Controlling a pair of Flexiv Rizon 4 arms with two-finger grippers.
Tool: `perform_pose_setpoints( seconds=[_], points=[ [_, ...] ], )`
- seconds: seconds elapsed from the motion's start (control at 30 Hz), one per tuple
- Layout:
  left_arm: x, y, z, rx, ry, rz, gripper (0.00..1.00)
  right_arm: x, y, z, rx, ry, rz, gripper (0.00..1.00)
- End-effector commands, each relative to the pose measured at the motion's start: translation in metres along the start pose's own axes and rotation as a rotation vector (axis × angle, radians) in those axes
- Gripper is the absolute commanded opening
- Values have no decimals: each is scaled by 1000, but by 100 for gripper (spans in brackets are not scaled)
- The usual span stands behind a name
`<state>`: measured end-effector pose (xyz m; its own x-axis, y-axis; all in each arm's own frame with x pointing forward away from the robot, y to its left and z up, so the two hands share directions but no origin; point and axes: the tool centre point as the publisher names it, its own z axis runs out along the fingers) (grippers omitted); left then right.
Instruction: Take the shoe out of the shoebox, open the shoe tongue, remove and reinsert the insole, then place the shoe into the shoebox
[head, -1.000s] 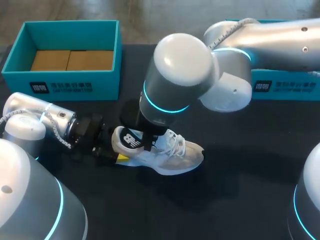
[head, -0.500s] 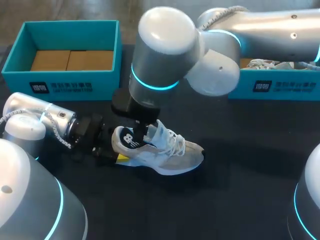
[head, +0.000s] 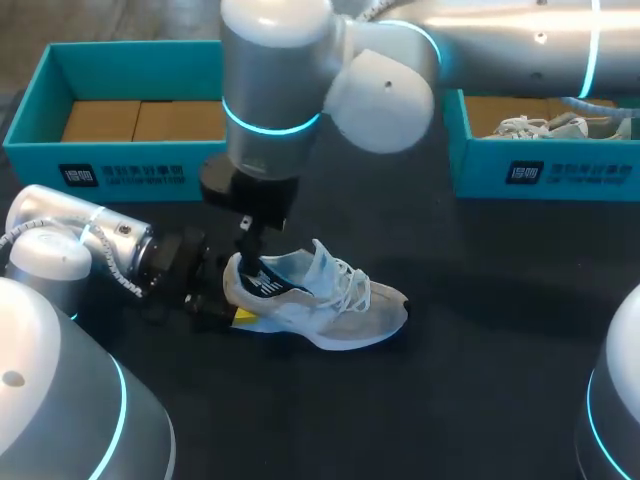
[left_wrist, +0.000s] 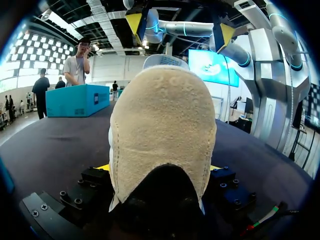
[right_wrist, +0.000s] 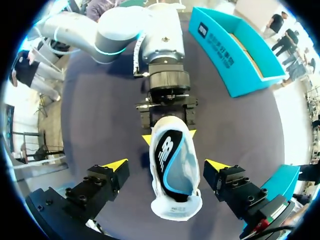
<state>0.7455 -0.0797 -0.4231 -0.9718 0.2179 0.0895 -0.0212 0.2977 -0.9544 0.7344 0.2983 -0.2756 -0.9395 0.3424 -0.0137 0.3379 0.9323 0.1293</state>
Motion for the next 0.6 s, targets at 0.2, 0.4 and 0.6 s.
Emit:
perform_pose_setpoints(
  seconds=[0.2, 0.4, 0.6],
  points=[
    [-1, 2, 1, -1, -1, 0, 0, 1, 12, 24, 55, 42, 49, 95],
    [-1, 2, 1, -1, -1, 0, 0, -2, 6, 40, 65, 59, 94, 91],
    [-1, 2, 1, -1, -1, 0, 0, -1, 1, 43, 53, 63, 120, 66]
  ],
)
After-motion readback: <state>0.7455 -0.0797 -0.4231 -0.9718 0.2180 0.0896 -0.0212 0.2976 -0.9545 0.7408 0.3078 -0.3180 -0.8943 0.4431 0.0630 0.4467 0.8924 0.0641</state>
